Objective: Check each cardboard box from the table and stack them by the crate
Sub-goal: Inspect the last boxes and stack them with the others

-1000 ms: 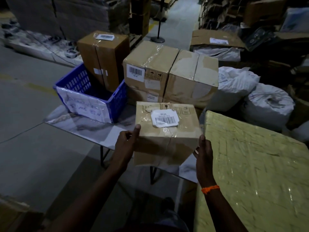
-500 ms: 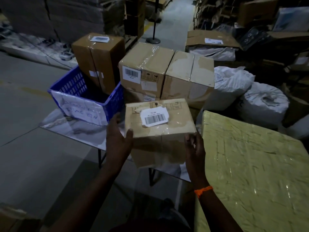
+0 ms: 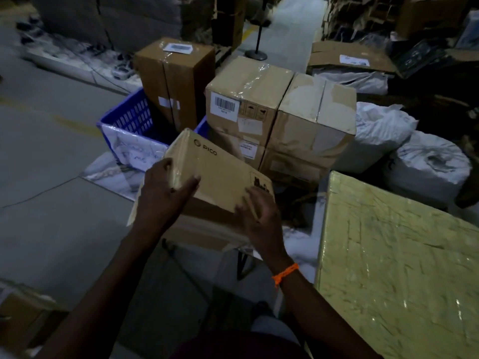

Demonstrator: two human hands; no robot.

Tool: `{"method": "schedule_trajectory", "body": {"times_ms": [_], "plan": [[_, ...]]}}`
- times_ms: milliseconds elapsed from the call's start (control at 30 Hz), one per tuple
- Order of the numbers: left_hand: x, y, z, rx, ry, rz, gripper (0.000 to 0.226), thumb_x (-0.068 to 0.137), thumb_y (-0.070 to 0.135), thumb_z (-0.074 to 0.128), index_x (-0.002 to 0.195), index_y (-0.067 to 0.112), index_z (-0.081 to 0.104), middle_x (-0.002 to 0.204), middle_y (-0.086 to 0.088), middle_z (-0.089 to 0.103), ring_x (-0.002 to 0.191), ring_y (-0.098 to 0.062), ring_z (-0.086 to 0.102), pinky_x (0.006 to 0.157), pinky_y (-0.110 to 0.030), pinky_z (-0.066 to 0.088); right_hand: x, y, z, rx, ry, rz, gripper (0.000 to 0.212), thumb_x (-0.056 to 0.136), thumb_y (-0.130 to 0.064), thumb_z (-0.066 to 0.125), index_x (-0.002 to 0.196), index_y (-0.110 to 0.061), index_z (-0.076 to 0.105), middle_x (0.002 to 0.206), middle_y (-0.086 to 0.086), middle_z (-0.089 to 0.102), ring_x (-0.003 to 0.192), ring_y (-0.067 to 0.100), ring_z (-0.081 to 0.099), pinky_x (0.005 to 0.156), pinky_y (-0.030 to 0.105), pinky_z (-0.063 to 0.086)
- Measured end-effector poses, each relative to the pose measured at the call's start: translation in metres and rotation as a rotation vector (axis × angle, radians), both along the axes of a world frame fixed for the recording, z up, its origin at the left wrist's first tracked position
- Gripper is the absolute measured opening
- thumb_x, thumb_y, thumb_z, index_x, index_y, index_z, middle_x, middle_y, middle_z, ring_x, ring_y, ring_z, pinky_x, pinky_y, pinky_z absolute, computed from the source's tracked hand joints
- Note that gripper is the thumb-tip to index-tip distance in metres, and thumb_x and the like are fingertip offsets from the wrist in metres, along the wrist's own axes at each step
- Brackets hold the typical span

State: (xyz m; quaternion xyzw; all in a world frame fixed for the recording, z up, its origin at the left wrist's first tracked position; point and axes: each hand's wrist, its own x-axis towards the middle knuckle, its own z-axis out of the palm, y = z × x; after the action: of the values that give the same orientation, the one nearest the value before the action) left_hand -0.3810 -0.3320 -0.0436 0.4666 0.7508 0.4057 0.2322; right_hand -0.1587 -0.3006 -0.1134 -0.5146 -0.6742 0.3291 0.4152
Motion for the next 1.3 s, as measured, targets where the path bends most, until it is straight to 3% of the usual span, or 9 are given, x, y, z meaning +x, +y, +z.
{"method": "schedule_trajectory", "body": {"times_ms": [67, 167, 233, 333, 433, 633, 1000, 1100, 1300], "plan": [[-0.020, -0.011, -0.007, 0.013, -0.075, 0.014, 0.086, 0.075, 0.075, 0.066, 0.143, 0.023, 0.049, 0.137, -0.004, 0.057, 0.122, -0.023, 0.056, 0.101, -0.049, 0.049, 0.016, 0.013, -0.022, -0.111, -0.053, -0.134, 0.055, 0.095, -0.046, 0.066, 0.134, -0.007, 0.060, 0.138, 0.014, 0.055, 0.130, 0.026, 0.051, 0.104, 0.016, 0.037], [-0.032, -0.033, -0.020, 0.044, -0.235, 0.069, 0.066, 0.077, 0.061, 0.069, 0.135, 0.031, 0.055, 0.127, 0.005, 0.062, 0.115, -0.018, 0.061, 0.097, -0.047, 0.053, 0.035, 0.026, -0.038, -0.340, -0.032, -0.216, 0.086, 0.086, -0.073, 0.063, 0.147, -0.014, 0.050, 0.147, 0.010, 0.053, 0.135, 0.028, 0.050, 0.110, 0.043, 0.045], [-0.029, -0.045, -0.033, 0.050, -0.323, 0.090, 0.065, 0.078, 0.055, 0.070, 0.137, 0.032, 0.055, 0.128, 0.007, 0.062, 0.113, -0.016, 0.062, 0.093, -0.042, 0.053, 0.041, 0.026, -0.043, -0.372, 0.080, -0.177, 0.081, 0.083, -0.077, 0.060, 0.142, -0.021, 0.055, 0.138, 0.002, 0.063, 0.127, 0.019, 0.059, 0.106, 0.047, 0.050], [-0.017, -0.052, -0.055, 0.050, -0.480, 0.074, 0.051, 0.087, 0.043, 0.073, 0.135, 0.032, 0.058, 0.118, 0.010, 0.069, 0.100, -0.005, 0.069, 0.083, -0.031, 0.058, 0.043, 0.021, -0.036, -0.343, 0.176, -0.130, 0.044, 0.096, -0.053, 0.065, 0.132, -0.027, 0.062, 0.123, -0.009, 0.071, 0.113, 0.006, 0.066, 0.096, 0.036, 0.056], [-0.003, -0.051, -0.072, 0.006, -0.569, 0.035, 0.040, 0.097, 0.025, 0.067, 0.135, 0.032, 0.057, 0.110, 0.019, 0.070, 0.097, 0.001, 0.069, 0.074, -0.019, 0.057, 0.056, 0.019, -0.030, -0.295, 0.131, -0.124, 0.035, 0.100, -0.041, 0.063, 0.133, -0.028, 0.060, 0.120, -0.014, 0.068, 0.109, -0.003, 0.064, 0.092, 0.026, 0.054], [0.011, -0.037, -0.097, -0.096, -0.607, -0.008, 0.078, 0.073, 0.061, 0.073, 0.143, 0.036, 0.048, 0.137, 0.001, 0.060, 0.119, -0.023, 0.062, 0.098, -0.054, 0.054, 0.086, 0.015, -0.026, -0.291, 0.071, -0.170, 0.031, 0.103, -0.033, 0.060, 0.133, -0.029, 0.056, 0.109, -0.021, 0.060, 0.095, -0.019, 0.052, 0.072, -0.003, 0.041], [0.006, 0.019, -0.071, -0.303, -0.670, -0.111, 0.062, 0.089, 0.006, 0.064, 0.140, 0.035, 0.046, 0.121, -0.003, 0.059, 0.108, -0.029, 0.058, 0.080, -0.045, 0.054, 0.098, 0.054, -0.009, -0.429, 0.162, -0.102, 0.026, 0.098, -0.032, 0.069, 0.122, -0.024, 0.063, 0.107, -0.012, 0.070, 0.103, 0.009, 0.067, 0.076, 0.019, 0.056], [0.015, 0.020, -0.069, -0.215, -0.643, -0.178, 0.064, 0.081, -0.004, 0.067, 0.132, 0.034, 0.052, 0.119, 0.001, 0.062, 0.111, -0.026, 0.060, 0.079, -0.044, 0.056, 0.114, 0.061, -0.008, -0.379, 0.117, -0.179, 0.034, 0.093, -0.028, 0.075, 0.125, -0.021, 0.063, 0.111, -0.006, 0.072, 0.104, 0.014, 0.068, 0.087, 0.036, 0.059], [0.035, 0.005, -0.088, 0.029, -0.656, -0.195, 0.078, 0.067, 0.012, 0.069, 0.139, 0.031, 0.047, 0.138, 0.008, 0.058, 0.124, -0.011, 0.056, 0.084, -0.039, 0.056, 0.150, 0.032, -0.019, -0.324, 0.081, -0.224, 0.046, 0.084, -0.006, 0.079, 0.123, -0.020, 0.059, 0.113, -0.010, 0.071, 0.104, 0.006, 0.069, 0.086, 0.031, 0.057]]}}
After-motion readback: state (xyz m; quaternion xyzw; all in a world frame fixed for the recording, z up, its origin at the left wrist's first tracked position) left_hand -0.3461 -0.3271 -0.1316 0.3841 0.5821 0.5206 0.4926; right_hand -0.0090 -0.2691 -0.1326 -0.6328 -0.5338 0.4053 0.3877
